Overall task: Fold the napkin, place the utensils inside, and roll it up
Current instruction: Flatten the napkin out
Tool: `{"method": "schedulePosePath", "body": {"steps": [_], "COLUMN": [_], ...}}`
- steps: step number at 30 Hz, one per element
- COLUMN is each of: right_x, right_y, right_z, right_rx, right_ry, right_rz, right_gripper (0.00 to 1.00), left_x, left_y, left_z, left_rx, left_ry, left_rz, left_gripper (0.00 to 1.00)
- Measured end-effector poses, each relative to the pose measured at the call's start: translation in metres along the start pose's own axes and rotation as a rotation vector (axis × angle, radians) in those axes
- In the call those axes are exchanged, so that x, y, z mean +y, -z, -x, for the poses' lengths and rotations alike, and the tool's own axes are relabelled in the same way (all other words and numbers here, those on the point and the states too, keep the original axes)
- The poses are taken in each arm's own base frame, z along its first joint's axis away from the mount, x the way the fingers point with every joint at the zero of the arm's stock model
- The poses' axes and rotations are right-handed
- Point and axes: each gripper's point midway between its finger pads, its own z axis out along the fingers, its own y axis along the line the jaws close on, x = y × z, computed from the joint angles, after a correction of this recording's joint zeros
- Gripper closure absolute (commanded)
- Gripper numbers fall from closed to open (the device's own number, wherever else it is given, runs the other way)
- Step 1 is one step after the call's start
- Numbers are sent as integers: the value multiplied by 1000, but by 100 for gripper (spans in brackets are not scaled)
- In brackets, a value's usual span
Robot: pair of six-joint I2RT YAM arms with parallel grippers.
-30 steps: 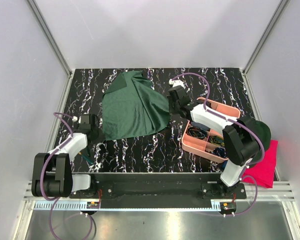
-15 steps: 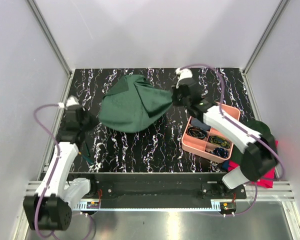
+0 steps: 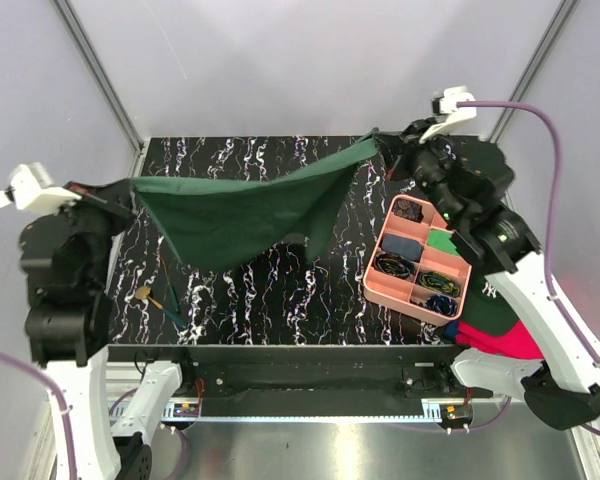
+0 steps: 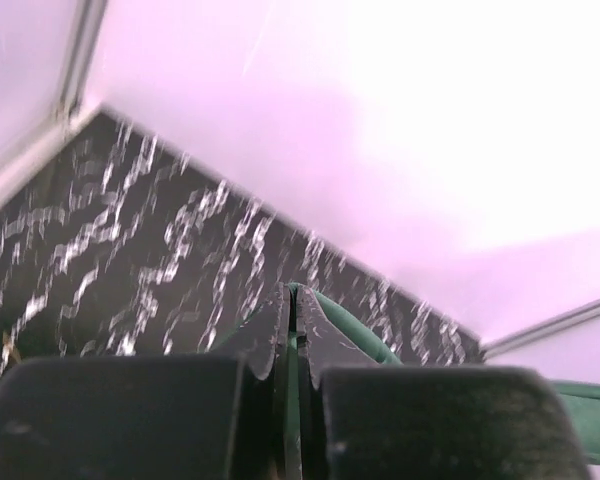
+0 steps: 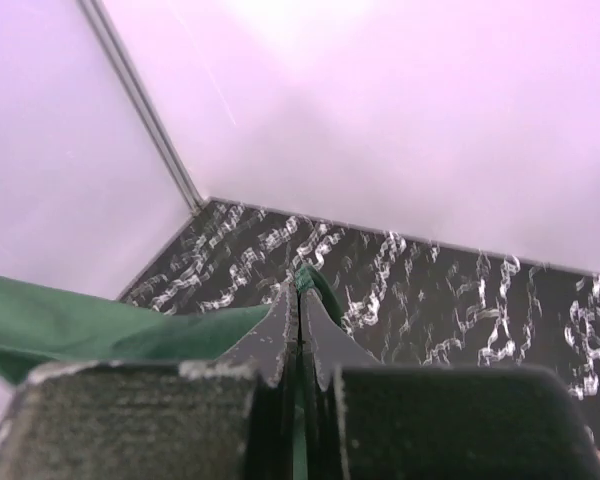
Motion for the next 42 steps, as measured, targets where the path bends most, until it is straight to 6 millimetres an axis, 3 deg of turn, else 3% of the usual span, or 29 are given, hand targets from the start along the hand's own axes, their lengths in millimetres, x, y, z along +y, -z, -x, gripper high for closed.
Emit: {"method": "schedulePosePath", "body": {"steps": [5,12,20,26,29,31,33,36,38,39,40,41,42], "right_x": [15,36,47,50,48,46,41,23,3,-12,-22,-38,-48], "right_y": [23,40,45,36,10,-20,-49,-120,-167,-200,-223,-255,-277], "right_z": [42,65,75,75,71,61,52,3,-40,-67,-92,-121,-143], "right_rx": [-81,-102,-111,-111,-108,-92,-84,-3,64,95,128,152,162], "right_ry": [4,-4,-16,-19,-9,5,18,44,56,62,65,67,63], "right_rz": [57,138,192,196,162,122,87,18,-30,-61,-77,-98,-112], "right_gripper": [100,100,100,100,100,100,100,100,100,97,85,62,21], "left_x": [-24,-45,-57,-56,-52,-45,-30,18,60,83,103,123,140], "left_y": [34,82,110,104,78,45,0,-76,-125,-151,-176,-201,-223], "left_z": [45,85,107,105,95,82,61,13,-22,-43,-62,-83,-102], "left_rx": [-108,-206,-263,-259,-215,-160,-94,41,133,190,243,292,338], "left_ry": [-9,-22,-29,-56,-80,-100,-126,-150,-141,-134,-123,-114,-104], "left_rz": [-53,-115,-155,-149,-122,-83,-16,132,230,276,311,338,362], "left_gripper": [100,100,100,100,100,100,100,100,99,94,85,61,48]}}
